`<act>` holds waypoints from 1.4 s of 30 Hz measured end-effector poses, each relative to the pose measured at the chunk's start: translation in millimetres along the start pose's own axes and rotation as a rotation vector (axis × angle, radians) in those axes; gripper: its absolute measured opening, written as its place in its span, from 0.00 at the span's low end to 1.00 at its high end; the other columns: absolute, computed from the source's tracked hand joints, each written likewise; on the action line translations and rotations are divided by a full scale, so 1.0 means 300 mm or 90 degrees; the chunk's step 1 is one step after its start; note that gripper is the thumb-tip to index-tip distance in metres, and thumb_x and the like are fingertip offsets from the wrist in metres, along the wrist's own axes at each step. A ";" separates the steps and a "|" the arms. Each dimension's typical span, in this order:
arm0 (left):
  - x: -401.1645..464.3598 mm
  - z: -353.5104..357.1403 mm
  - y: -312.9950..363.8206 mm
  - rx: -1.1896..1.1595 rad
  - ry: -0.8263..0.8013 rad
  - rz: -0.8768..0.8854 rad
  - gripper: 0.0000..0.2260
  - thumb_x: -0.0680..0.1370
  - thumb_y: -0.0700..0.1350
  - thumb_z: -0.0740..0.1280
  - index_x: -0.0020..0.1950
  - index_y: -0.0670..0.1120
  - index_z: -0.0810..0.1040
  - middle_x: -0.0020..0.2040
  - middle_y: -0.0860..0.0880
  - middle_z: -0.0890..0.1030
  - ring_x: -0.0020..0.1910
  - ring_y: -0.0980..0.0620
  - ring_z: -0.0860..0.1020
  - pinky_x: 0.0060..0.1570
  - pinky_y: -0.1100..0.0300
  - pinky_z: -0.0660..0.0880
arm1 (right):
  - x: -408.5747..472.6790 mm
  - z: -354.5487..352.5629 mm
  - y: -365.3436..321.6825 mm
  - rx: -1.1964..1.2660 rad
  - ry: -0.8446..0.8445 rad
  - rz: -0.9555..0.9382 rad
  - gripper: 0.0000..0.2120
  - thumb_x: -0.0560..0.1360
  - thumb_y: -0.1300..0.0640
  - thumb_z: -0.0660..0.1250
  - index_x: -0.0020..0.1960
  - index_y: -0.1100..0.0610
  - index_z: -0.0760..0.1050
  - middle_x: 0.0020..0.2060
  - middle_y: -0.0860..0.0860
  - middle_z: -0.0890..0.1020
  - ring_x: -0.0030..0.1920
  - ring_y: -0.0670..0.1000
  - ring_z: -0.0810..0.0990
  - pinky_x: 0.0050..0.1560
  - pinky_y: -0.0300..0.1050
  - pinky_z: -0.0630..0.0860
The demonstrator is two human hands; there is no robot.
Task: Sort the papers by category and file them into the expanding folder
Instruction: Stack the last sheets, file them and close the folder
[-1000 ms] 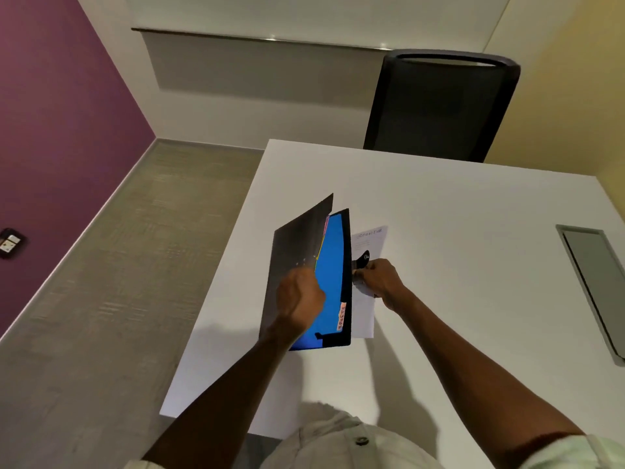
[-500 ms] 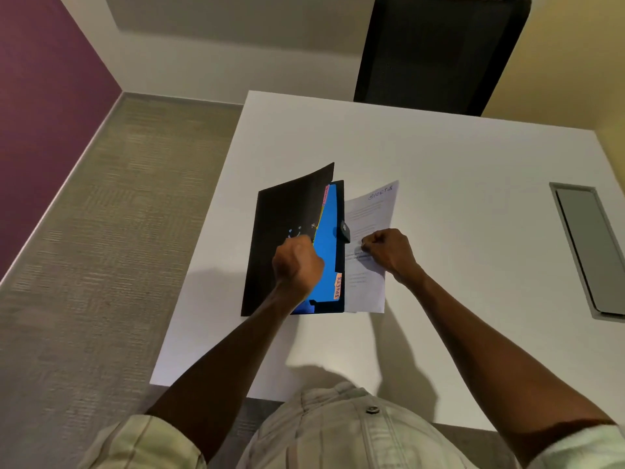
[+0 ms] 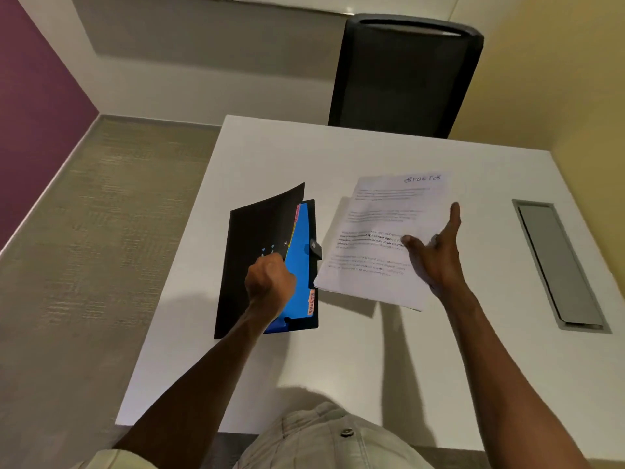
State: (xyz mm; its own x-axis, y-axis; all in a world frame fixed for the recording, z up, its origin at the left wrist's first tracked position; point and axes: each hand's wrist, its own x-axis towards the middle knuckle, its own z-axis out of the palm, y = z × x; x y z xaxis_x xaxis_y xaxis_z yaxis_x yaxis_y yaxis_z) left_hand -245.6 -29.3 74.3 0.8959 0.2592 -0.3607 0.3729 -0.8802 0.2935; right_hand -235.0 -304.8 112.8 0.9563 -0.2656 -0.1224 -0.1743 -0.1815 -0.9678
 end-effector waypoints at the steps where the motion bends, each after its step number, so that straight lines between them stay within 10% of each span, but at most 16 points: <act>1: 0.002 -0.001 0.003 0.005 -0.003 -0.004 0.11 0.79 0.47 0.68 0.56 0.42 0.75 0.44 0.47 0.76 0.42 0.51 0.79 0.38 0.61 0.78 | 0.013 -0.022 0.033 0.057 -0.005 0.062 0.46 0.75 0.67 0.69 0.79 0.53 0.40 0.67 0.42 0.68 0.65 0.41 0.71 0.62 0.31 0.68; 6: 0.010 0.000 0.023 0.022 -0.008 -0.027 0.11 0.79 0.47 0.68 0.58 0.41 0.75 0.45 0.46 0.76 0.43 0.50 0.79 0.38 0.60 0.75 | 0.023 -0.086 0.171 0.008 -0.037 0.170 0.22 0.71 0.58 0.73 0.63 0.50 0.74 0.56 0.48 0.83 0.58 0.52 0.82 0.64 0.60 0.75; 13: 0.022 -0.005 0.017 0.008 -0.032 -0.041 0.13 0.79 0.47 0.68 0.60 0.42 0.74 0.47 0.46 0.76 0.44 0.50 0.78 0.40 0.60 0.76 | -0.002 -0.096 0.179 0.289 -0.203 0.192 0.23 0.79 0.67 0.65 0.72 0.59 0.67 0.64 0.58 0.78 0.63 0.59 0.79 0.62 0.59 0.74; 17: 0.023 -0.017 0.019 0.026 -0.038 -0.051 0.15 0.79 0.47 0.68 0.62 0.41 0.73 0.49 0.46 0.76 0.46 0.50 0.77 0.41 0.60 0.73 | 0.010 -0.090 0.232 -0.262 -0.088 0.245 0.15 0.69 0.59 0.73 0.53 0.64 0.77 0.43 0.56 0.84 0.39 0.53 0.81 0.39 0.48 0.78; 20: 0.021 -0.023 0.021 0.017 -0.039 -0.054 0.16 0.79 0.47 0.68 0.63 0.41 0.73 0.55 0.44 0.79 0.52 0.47 0.80 0.44 0.59 0.74 | 0.009 -0.073 0.224 -0.311 -0.029 0.195 0.08 0.71 0.63 0.69 0.49 0.63 0.77 0.44 0.56 0.82 0.42 0.56 0.78 0.37 0.45 0.72; 36: 0.005 -0.045 -0.027 -0.120 0.023 -0.019 0.08 0.80 0.46 0.67 0.54 0.42 0.73 0.47 0.46 0.77 0.41 0.52 0.77 0.37 0.61 0.76 | 0.003 -0.024 0.122 -0.009 -0.052 0.150 0.13 0.76 0.65 0.68 0.59 0.55 0.77 0.49 0.50 0.84 0.39 0.42 0.84 0.35 0.34 0.78; 42: -0.001 -0.061 -0.060 -0.165 0.029 -0.024 0.07 0.80 0.46 0.66 0.55 0.44 0.74 0.49 0.47 0.79 0.37 0.54 0.77 0.31 0.63 0.77 | 0.017 0.096 -0.001 -0.064 0.063 0.026 0.16 0.75 0.60 0.67 0.63 0.55 0.75 0.55 0.49 0.82 0.54 0.52 0.81 0.51 0.45 0.78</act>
State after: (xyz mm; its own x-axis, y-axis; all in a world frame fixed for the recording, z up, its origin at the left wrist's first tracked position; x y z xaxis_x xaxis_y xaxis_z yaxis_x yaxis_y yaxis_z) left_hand -248.2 -6.2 85.1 0.8878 0.3125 -0.3377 0.4505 -0.7398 0.4998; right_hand -223.2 -278.8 106.1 0.9209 -0.3657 -0.1346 -0.2406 -0.2618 -0.9347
